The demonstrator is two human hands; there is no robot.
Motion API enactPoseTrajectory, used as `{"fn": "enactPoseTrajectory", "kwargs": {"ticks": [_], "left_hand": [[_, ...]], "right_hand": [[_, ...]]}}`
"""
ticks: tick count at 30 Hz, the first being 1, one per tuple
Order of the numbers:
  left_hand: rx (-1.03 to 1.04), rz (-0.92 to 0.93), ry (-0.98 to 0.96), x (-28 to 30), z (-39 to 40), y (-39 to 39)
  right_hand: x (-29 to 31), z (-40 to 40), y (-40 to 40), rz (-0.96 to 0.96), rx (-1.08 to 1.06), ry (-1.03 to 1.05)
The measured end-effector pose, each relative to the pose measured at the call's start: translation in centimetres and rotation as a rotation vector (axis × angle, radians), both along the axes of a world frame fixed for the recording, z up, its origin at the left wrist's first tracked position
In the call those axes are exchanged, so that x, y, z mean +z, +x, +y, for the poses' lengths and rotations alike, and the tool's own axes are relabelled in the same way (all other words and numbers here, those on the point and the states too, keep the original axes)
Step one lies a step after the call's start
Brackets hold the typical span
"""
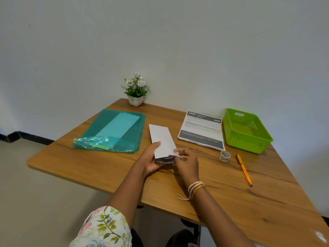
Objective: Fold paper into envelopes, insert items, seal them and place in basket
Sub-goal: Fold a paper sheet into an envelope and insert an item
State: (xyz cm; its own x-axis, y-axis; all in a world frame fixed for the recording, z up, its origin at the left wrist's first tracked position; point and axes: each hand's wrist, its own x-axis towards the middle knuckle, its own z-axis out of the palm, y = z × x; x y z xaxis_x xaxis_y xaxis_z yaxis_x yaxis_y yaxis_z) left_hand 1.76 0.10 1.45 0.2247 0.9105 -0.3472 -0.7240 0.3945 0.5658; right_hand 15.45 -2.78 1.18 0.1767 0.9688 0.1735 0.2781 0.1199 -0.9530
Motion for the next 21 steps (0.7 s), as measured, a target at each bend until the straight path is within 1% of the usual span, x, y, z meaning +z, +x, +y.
{"fn": "enactPoseTrajectory", "kwargs": {"ticks": [2,3,4,5,7,10,13,15,16,18,21], "left_hand": [[-0.005,0.049,-0.016,-0.1,0.1,0.3],[-0.004,0.056,-0.016,0.0,-0.1,0.5],[0.000,0.067,-0.009,0.0,-0.1,0.6],[0.005,0.079,0.001,0.1,-0.3,0.8],[0.023,0.161,0.013,0.3,-0.4,1.1],[0.054,0.446,-0.032,0.7,-0.2,2.0],[0.141,0.722,-0.069,0.6,0.0,3.1],[0.202,0.821,-0.087,0.3,0.2,3.5],[0.221,0.871,-0.095,0.3,0.1,3.7],[0.244,0.973,-0.089,0.4,0.1,3.8],[0.238,1.127,0.018,0.3,-0.3,4.0]], "right_hand": [[0.5,-0.2,0.4,0.347,0.021,-0.159],[0.6,-0.3,0.6,0.487,0.045,-0.216],[0.8,-0.4,0.8,0.574,0.054,-0.254],[1.0,-0.4,1.1,0.627,0.048,-0.285],[1.3,-0.4,1.5,0.661,0.022,-0.331],[2.2,-0.7,1.8,0.703,0.049,-0.424],[2.9,-1.2,2.1,0.860,0.064,-0.487],[2.9,-1.2,2.3,0.882,0.041,-0.477],[2.8,-1.2,2.4,0.858,0.024,-0.472],[2.5,-1.2,2.7,0.763,-0.023,-0.475],[2.1,-1.0,3.2,0.592,-0.079,-0.474]]}}
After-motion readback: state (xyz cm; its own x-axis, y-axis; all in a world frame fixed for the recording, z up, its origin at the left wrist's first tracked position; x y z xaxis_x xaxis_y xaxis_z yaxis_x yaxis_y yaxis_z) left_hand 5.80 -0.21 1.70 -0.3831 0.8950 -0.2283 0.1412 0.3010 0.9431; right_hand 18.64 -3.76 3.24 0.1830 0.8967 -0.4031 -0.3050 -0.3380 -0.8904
